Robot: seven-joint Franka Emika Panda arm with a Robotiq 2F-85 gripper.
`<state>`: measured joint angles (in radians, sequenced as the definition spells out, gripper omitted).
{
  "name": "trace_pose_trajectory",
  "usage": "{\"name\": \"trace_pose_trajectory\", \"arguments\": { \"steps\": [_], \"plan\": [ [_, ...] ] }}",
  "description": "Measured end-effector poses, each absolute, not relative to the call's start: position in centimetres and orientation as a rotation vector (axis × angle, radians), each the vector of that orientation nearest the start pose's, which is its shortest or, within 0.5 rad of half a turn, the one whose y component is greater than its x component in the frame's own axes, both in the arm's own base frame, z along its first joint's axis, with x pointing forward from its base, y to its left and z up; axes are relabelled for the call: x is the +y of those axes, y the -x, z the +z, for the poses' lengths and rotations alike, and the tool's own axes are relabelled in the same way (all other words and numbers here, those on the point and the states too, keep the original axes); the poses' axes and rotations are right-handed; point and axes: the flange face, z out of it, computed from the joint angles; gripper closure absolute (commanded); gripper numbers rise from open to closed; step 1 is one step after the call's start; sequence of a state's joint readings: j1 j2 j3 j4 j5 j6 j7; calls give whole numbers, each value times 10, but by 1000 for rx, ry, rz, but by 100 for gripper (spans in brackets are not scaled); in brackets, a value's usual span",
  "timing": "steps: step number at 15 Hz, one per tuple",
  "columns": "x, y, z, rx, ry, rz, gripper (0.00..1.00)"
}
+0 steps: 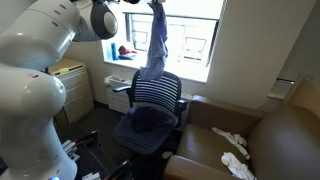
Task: Take the grey shirt off the seat and put it on the back of the black chair
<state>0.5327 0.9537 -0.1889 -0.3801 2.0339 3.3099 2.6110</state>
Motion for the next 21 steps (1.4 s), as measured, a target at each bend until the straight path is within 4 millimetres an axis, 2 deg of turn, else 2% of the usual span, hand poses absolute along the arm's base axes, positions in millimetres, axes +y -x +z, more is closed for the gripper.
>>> {"name": "trace_pose_trajectory", "arguments": {
  "steps": [3,5,7,8,14,17,19,20,21],
  "plan": [
    [279,-718,583,1358,-897,1510,99],
    [281,-718,556,1407,-974,1451,96],
    [282,-716,542,1434,-1012,1399,96],
    [281,-716,542,1439,-1015,1394,99],
    [280,-718,551,1417,-946,1382,99],
    [261,-722,566,1325,-893,1353,99],
    [235,-727,579,1283,-856,1300,99],
    [222,-729,581,1264,-868,1268,99],
    [210,-730,573,1251,-919,1227,99]
  ]
}}
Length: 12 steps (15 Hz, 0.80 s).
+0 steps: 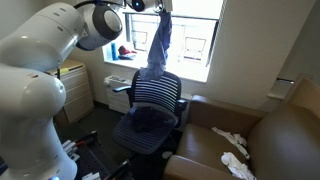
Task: Take the grey shirt off the seat and put it on the back of the black chair
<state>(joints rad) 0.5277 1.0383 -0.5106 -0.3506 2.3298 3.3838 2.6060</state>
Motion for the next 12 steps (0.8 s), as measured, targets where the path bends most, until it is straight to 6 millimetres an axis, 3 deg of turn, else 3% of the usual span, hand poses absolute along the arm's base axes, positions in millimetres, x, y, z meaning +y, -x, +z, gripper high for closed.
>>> {"name": "trace_pose_trajectory", "arguments": {
  "steps": [5,7,10,11,12],
  "plan": [
    [192,-746,461,1338,-1148,1047,96],
    [184,-748,449,1348,-1167,1014,96],
    [185,-747,454,1344,-1164,1017,96],
    [185,-747,455,1343,-1164,1019,71],
    [186,-746,457,1342,-1164,1021,70]
  ]
}}
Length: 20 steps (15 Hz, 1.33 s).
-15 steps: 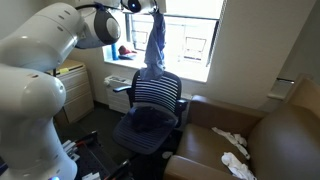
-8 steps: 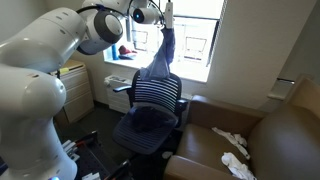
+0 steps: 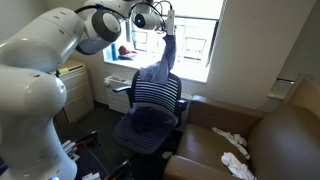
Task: Take the grey shirt off the seat and put it on the back of the black chair
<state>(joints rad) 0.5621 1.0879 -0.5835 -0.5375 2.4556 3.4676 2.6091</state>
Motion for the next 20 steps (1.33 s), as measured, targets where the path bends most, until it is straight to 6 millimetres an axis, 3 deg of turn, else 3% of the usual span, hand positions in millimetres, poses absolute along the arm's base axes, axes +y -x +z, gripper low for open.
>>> {"name": "trace_pose_trajectory", "arguments": {
  "steps": [2,3,5,6,8,11,12,14,16,17,18,19,20],
  "plan": [
    [180,-746,456,1329,-1187,1020,56],
    [168,-747,455,1308,-1205,992,75],
    [144,-748,452,1288,-1214,927,60],
    [138,-749,450,1287,-1216,912,31],
    [138,-749,447,1290,-1217,905,27],
    [131,-749,450,1272,-1258,931,6],
    [129,-748,455,1264,-1282,951,50],
    [133,-744,466,1255,-1314,1001,47],
    [146,-740,475,1256,-1331,1055,62],
    [153,-738,478,1259,-1339,1080,20],
    [161,-736,479,1266,-1344,1099,23],
    [170,-735,477,1277,-1345,1112,47],
    [175,-734,475,1285,-1342,1114,42]
  ]
}}
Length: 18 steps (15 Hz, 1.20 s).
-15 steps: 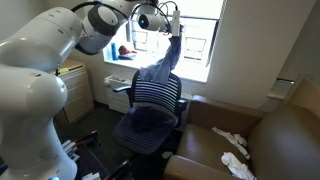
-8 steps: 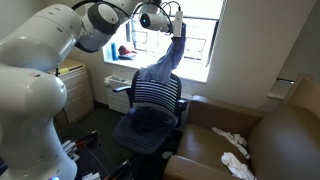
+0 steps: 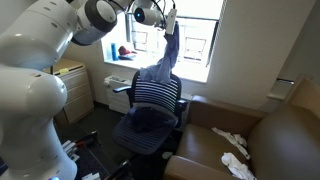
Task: Take the grey shirt off the seat and put it on the back of the black chair
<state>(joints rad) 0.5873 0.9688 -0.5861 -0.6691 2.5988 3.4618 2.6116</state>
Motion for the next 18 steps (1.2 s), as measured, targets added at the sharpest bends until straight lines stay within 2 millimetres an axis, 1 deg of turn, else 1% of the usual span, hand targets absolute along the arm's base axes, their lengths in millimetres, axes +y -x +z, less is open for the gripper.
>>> {"name": "trace_pose_trajectory", "arguments": {
  "steps": [1,2,3,5,8,11,13,14,18],
  "plan": [
    [177,-734,474,1290,-1340,1113,34],
    [177,-734,472,1291,-1340,1111,3],
    [175,-735,472,1289,-1341,1108,1],
    [173,-736,471,1288,-1344,1115,0],
    [173,-732,455,1303,-1464,1160,0],
    [187,-720,435,1351,-1581,1192,0],
    [194,-712,427,1376,-1641,1210,0],
    [195,-709,425,1383,-1670,1220,0],
    [195,-709,424,1389,-1667,1219,0]
  ]
}}
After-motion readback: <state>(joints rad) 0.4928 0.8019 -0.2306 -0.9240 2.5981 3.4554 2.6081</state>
